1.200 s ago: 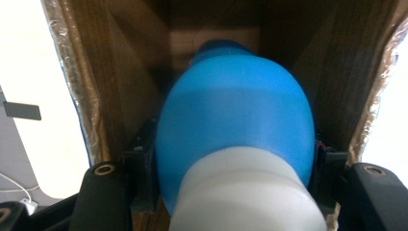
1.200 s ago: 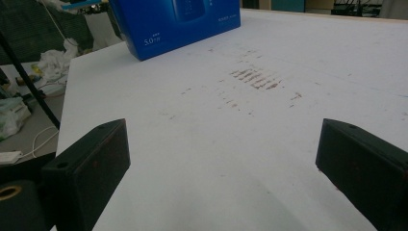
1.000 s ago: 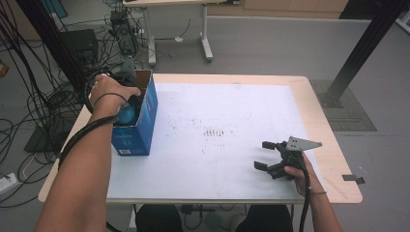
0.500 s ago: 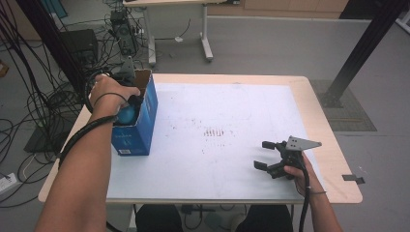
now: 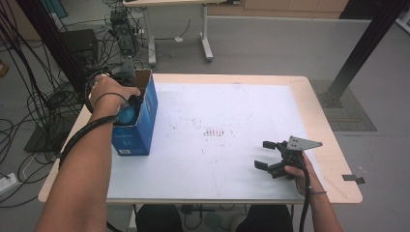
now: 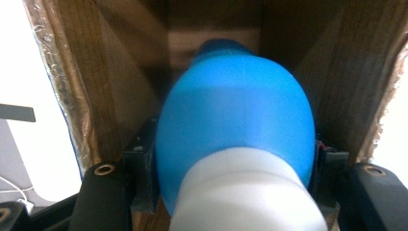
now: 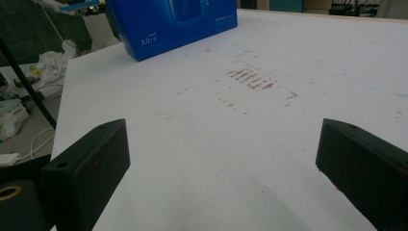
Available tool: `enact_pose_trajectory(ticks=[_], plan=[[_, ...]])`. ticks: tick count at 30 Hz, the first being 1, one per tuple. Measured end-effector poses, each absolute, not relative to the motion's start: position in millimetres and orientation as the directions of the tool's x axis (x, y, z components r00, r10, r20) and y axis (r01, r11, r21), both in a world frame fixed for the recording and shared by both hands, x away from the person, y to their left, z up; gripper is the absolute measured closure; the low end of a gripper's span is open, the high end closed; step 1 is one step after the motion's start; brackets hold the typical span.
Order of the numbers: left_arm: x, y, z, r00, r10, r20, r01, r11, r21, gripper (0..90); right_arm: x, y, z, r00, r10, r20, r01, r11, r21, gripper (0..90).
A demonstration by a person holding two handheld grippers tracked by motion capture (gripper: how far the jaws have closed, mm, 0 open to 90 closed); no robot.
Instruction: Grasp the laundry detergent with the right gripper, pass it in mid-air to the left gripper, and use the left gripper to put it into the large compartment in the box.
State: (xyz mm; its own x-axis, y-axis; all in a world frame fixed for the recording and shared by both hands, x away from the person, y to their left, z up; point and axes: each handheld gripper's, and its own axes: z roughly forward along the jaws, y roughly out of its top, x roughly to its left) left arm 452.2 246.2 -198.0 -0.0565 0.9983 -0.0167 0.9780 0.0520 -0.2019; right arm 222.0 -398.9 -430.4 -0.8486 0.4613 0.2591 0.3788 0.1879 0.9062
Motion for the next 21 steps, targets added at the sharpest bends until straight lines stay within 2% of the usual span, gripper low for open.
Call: enact_pose_trajectory(ticks=[21], plan=[[453.1,245.5,-198.4,-0.056,0.998,-0.015,0.977,0.052,-0.205,37.7,222.1,-400.0,-429.6,-0.849,0.464,0.255,0.375,0.187,0.908,4.9]])
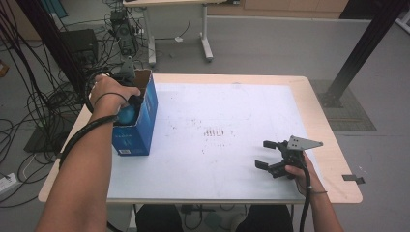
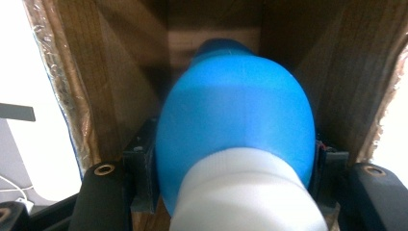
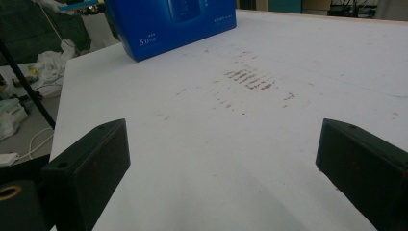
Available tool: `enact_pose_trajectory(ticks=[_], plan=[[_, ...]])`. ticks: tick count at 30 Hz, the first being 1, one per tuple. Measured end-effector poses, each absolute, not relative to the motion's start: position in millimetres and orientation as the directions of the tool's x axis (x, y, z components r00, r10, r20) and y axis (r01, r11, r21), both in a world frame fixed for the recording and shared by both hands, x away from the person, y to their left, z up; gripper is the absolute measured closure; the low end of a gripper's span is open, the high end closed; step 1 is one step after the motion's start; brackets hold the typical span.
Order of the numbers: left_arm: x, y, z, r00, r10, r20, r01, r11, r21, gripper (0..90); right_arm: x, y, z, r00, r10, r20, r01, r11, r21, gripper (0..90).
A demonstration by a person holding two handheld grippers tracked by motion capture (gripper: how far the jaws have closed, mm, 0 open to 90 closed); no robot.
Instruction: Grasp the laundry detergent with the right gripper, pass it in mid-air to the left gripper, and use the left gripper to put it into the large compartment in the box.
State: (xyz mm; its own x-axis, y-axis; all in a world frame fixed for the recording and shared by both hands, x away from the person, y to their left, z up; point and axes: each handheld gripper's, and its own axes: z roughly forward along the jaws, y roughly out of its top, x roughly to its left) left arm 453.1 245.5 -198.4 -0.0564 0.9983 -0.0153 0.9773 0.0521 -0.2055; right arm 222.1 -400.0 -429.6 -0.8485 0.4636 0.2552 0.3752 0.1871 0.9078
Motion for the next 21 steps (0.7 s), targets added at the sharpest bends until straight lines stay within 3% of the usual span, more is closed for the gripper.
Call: enact_pose_trajectory(ticks=[21], plan=[[451.4,248.0,-198.2,-0.061,0.998,-0.021,0.978,0.055,-0.199,37.6,223.1,-398.7,-428.0,-0.850,0.462,0.255,0.376,0.191,0.907,4.9]])
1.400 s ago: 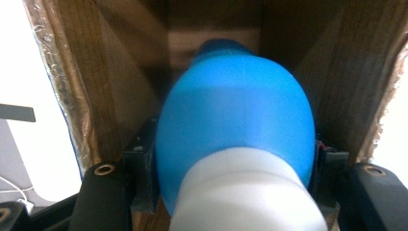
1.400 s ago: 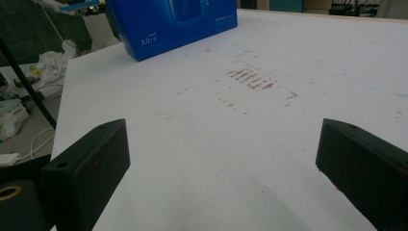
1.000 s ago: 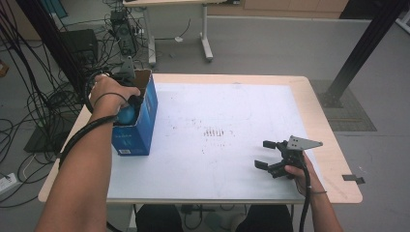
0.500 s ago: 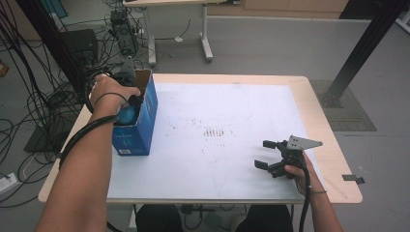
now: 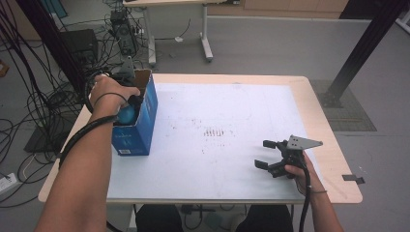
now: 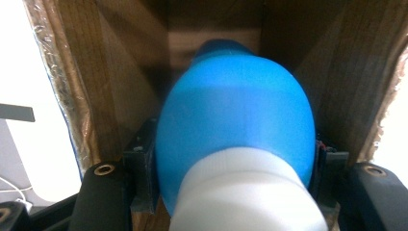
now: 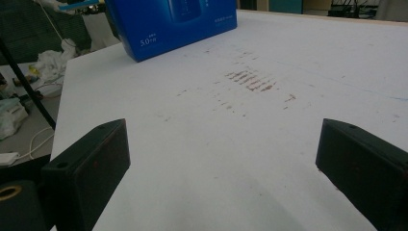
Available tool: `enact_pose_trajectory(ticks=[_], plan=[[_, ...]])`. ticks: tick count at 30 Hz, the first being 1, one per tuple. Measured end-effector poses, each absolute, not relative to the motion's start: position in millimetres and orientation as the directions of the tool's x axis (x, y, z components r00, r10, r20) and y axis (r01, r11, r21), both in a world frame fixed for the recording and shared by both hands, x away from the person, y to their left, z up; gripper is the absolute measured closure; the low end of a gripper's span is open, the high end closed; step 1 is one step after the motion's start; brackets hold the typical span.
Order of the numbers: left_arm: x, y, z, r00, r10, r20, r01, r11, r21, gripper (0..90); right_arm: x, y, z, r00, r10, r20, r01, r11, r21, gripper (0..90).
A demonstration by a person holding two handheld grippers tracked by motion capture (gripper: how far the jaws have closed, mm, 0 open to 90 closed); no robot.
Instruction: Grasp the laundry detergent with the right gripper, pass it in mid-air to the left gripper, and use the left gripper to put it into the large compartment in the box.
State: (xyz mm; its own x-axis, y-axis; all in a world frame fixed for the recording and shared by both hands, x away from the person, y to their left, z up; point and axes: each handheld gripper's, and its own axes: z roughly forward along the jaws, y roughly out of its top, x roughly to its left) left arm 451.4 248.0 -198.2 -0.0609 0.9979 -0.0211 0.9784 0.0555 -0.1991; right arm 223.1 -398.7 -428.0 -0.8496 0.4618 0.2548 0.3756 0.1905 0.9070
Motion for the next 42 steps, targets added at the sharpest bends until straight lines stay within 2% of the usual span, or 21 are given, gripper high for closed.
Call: enact_pose_trajectory(ticks=[42], plan=[[446.7,256.9,-192.2,-0.071,0.996,-0.049,0.978,0.060,-0.197,34.0,224.8,-394.8,-429.5,-0.852,0.456,0.256,0.374,0.188,0.908,4.9]])
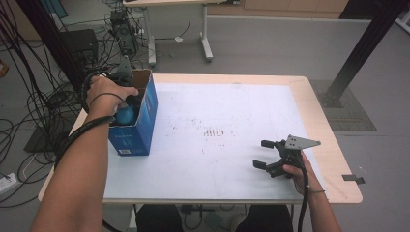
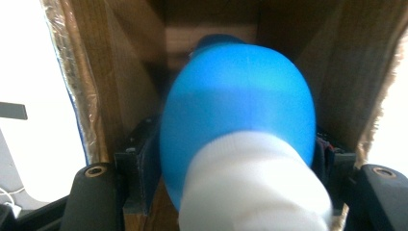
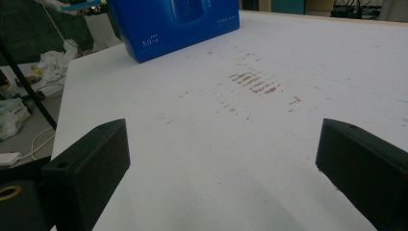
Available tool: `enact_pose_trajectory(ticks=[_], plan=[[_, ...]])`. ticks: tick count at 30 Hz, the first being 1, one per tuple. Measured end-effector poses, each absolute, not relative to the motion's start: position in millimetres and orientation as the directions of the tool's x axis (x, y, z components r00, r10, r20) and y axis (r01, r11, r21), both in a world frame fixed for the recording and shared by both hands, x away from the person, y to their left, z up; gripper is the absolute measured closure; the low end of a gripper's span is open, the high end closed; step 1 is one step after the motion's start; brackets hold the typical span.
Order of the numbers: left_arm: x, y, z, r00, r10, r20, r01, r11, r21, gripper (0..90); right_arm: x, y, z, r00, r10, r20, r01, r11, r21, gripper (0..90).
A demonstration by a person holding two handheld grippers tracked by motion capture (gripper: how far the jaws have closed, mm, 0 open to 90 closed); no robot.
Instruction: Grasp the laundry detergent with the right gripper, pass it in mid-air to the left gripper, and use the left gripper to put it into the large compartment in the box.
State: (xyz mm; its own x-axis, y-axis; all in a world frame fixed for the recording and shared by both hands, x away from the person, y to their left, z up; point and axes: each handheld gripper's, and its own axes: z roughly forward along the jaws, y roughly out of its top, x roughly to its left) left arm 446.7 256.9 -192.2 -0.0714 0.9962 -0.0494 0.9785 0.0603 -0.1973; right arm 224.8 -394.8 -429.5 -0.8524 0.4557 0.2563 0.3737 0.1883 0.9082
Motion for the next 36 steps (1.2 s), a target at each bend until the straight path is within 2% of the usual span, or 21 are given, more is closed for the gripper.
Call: enact_pose_trajectory(ticks=[27,36], plan=[[428.0,253.4,-141.4,-0.067,0.996,-0.056,0.990,0.060,-0.130,33.0,221.8,-396.1,-422.6,-0.861,0.447,0.243,0.352,0.178,0.919,4.9],[419.3,246.0,-118.9,-0.037,0.998,-0.056,0.995,0.032,-0.092,30.3,219.5,-396.0,-415.3,-0.865,0.446,0.231,0.342,0.186,0.921,4.9]])
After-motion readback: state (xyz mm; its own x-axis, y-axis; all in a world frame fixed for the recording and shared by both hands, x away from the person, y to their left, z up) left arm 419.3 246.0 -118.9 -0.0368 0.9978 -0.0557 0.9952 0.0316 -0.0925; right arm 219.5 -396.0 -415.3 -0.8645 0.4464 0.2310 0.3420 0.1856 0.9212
